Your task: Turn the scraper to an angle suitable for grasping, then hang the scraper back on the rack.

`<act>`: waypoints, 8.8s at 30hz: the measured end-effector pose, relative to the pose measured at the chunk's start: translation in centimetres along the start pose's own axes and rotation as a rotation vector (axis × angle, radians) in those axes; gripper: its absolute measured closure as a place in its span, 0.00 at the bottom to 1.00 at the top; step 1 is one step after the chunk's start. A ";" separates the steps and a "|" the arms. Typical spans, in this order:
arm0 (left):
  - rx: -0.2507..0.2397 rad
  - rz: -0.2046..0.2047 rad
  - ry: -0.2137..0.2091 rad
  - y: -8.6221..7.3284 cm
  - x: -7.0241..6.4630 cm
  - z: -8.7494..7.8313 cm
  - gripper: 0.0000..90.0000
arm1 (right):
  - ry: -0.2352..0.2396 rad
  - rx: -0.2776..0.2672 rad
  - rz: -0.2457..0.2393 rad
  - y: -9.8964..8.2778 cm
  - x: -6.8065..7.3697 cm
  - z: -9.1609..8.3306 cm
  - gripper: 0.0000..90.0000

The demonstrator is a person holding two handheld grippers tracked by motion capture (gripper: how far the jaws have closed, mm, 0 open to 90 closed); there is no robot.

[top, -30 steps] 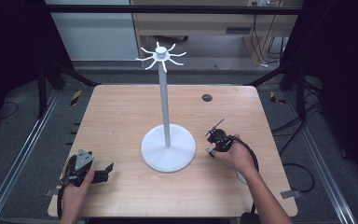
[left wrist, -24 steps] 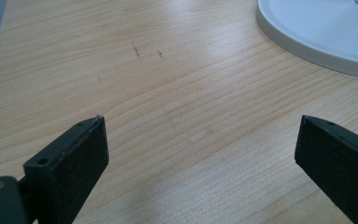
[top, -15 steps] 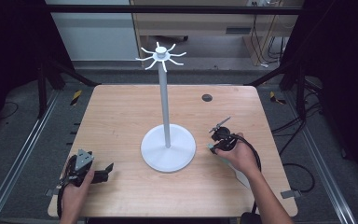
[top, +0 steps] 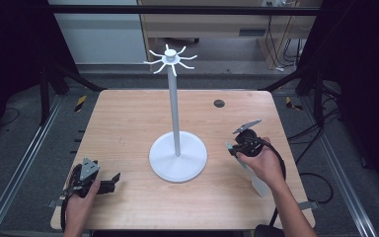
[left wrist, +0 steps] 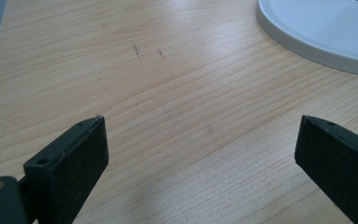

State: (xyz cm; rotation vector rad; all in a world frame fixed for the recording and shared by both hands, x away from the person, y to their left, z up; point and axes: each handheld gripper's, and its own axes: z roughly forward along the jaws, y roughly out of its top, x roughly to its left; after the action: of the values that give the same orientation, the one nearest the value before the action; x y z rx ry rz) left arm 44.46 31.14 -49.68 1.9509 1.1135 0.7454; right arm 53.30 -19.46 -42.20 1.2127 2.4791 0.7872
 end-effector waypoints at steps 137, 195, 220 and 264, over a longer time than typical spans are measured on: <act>0.006 0.003 -0.005 0.0 -0.2 0.1 0.02 | 0.046 -0.608 -0.081 9.7 5.7 -13.0 0.83; 0.004 0.002 -0.007 0.0 -0.1 0.1 0.02 | 0.108 -0.760 -0.181 14.2 9.4 -19.0 0.83; 0.004 0.001 -0.007 0.0 -0.1 0.1 0.02 | 0.105 -0.738 -0.178 15.2 9.6 -18.3 0.83; 0.009 0.001 -0.007 0.0 0.0 0.1 0.02 | 0.130 -0.747 -0.168 15.8 9.8 -17.3 0.82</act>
State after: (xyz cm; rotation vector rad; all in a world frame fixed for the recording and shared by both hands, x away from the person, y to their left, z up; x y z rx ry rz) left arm 44.51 31.07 -49.74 1.9600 1.1141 0.7350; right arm 49.50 -9.93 -19.01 0.6848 2.0079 1.5793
